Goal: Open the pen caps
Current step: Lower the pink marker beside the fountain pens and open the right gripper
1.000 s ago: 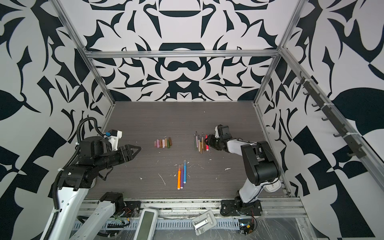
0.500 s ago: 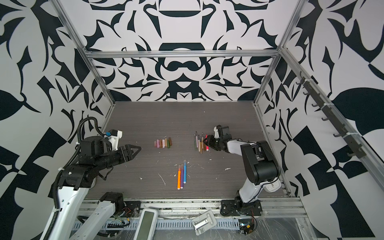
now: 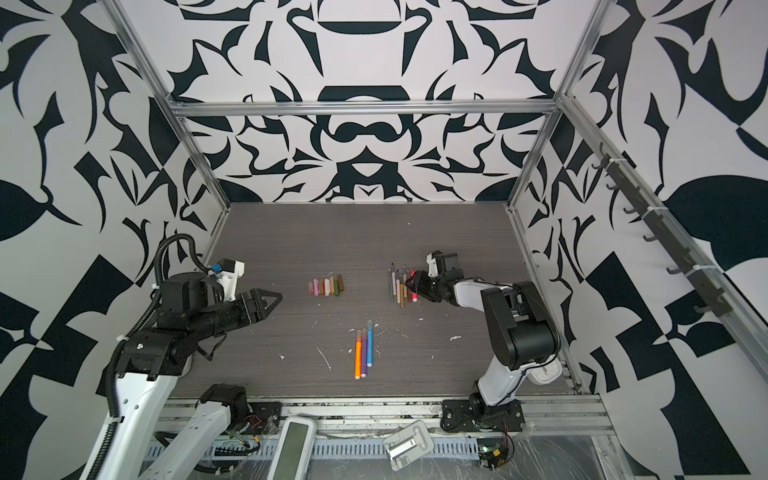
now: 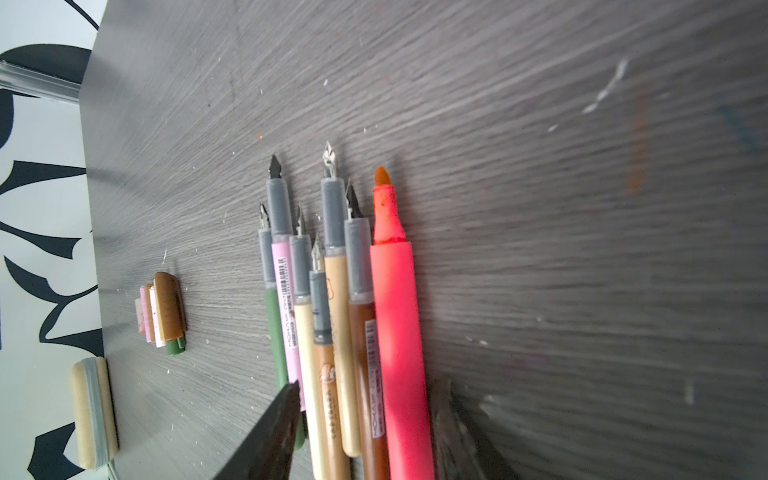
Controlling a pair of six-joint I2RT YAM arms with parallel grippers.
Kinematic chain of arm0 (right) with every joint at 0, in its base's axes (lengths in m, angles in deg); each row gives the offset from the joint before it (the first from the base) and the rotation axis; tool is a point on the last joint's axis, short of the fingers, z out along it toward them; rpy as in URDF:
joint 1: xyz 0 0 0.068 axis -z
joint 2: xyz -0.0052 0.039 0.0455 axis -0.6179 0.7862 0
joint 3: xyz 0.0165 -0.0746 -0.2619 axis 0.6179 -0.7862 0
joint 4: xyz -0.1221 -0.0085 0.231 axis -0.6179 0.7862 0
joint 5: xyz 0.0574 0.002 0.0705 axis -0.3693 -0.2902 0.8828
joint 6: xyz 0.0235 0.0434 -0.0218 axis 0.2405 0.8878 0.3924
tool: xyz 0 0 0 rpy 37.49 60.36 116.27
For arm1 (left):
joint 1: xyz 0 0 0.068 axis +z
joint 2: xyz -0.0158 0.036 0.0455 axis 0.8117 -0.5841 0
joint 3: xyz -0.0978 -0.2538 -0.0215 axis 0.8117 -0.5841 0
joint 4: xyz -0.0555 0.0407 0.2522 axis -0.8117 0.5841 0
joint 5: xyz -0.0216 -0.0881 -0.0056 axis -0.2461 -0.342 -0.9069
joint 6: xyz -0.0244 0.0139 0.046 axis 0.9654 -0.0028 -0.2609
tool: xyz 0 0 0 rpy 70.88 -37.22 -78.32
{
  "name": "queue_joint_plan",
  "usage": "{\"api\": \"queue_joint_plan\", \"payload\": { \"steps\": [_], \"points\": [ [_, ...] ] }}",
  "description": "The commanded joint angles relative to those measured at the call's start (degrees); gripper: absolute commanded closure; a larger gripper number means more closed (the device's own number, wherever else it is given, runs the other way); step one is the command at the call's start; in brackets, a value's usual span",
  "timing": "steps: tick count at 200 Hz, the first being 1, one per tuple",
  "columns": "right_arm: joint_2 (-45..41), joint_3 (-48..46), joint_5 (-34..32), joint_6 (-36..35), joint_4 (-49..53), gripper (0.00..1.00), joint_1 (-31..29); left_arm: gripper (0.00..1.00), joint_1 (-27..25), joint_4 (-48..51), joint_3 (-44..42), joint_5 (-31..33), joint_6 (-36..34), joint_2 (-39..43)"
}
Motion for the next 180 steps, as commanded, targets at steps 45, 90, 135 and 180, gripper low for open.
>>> {"api": "queue_joint_plan", "payload": {
  "steps": [45,90,135,180],
  "points": [
    [1.34,-0.71,1.14,-0.73,1.96,0.46,-0.23,0.34,0.15,0.67,-0.35,0.06,-0.38,-0.11],
    [1.34,-0.70,1.07,-0.72,1.95,0.46,-0.23,0.34,0.23,0.70,-0.30,-0.02,-0.42,-0.16],
    [0.70,-1.23,0.81,-0.72,1.47,0.46,-0.25,0.33,0.19,0.71,-0.35,0.06,-0.42,-0.25],
    [0.60,-1.32,0.90,-0.71,1.27,0.46,-0.32,0.33,0.23,0.73,-0.33,-0.01,-0.42,-0.29]
  ]
}}
